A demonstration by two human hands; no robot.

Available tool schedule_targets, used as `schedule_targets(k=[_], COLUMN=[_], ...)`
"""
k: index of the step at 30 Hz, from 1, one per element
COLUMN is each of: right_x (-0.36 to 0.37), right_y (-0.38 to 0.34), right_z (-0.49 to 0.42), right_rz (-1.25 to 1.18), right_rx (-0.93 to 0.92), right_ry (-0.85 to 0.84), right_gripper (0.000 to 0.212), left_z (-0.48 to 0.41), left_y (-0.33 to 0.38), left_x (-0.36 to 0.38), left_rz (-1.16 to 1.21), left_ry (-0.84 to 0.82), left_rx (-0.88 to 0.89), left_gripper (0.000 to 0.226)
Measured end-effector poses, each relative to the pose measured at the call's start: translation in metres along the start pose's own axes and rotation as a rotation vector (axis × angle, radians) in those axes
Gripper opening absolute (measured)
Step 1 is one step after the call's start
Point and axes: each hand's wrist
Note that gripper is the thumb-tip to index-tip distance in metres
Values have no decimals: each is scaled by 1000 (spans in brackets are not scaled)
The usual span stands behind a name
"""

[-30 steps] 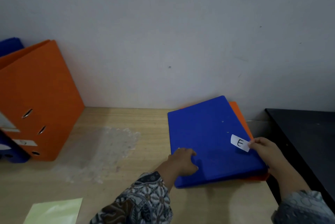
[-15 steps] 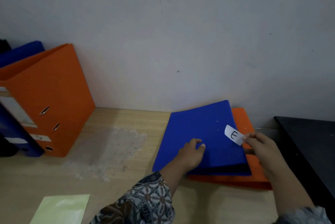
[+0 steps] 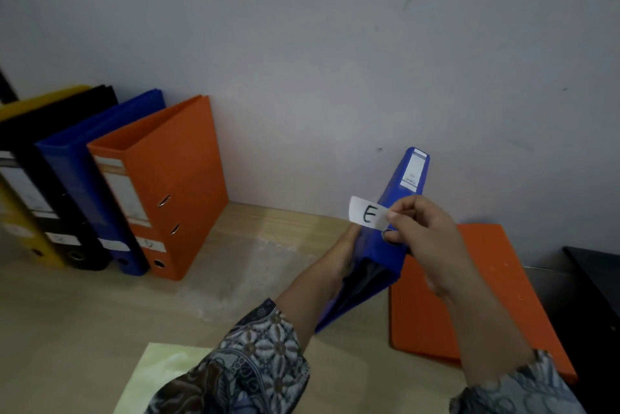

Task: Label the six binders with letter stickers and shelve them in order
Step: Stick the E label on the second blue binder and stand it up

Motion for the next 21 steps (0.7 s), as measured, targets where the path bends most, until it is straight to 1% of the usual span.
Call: schedule_targets(k=[1, 3, 4, 5, 7, 8, 9, 12, 14, 17, 19, 21], right_x=[8, 24, 31, 38, 47, 51, 53, 58, 60, 60, 59, 58], right_y=[-4, -10, -12, -14, -17, -18, -19, -20, -19, -17, -17, -19], right_z=[1, 4, 5, 4, 3, 2, 0, -9, -18, -33, -41, -47], right_rz=[13, 68, 100, 137, 202, 226, 248, 228, 138, -38, -105, -106], right_rx=[-14, -47, -58, -70, -94, -111, -121, -89, -8, 118, 194, 257], right_ry=[-23, -34, -23, -5, 37, 59, 83, 164, 226, 289, 275, 238], right_gripper=[16, 14, 13, 12, 15, 17, 17, 13, 9, 22, 16, 7], left_z=[-2, -6, -11, -13, -10, -11, -13, -14, -15, -22, -27, -32], left_y=[5, 13, 14, 20, 35, 37, 38, 41, 46, 50, 54, 56], left_x=[-7, -20, -26, -32, -39, -43, -44, -50, -56, -65, -69, -69], left_rz=[5, 32, 45, 41, 10, 13, 6, -7, -9, -33, -58, -65], left_ry=[10, 62, 64, 41, 31, 13, -12, -61, -50, -69, -66, -52], left_rx=[-14, -30, -29, -15, 13, 29, 31, 22, -2, -16, -22, -25], left_gripper=[37, 66, 69, 59, 28, 17, 14, 13, 17, 21, 26, 34])
Point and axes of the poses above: each hand's wrist, its own z-axis away from the middle knuckle, its own x-axis out of the palm, y = z × x, and after that the axes turned 13 degrees about x, right-handed
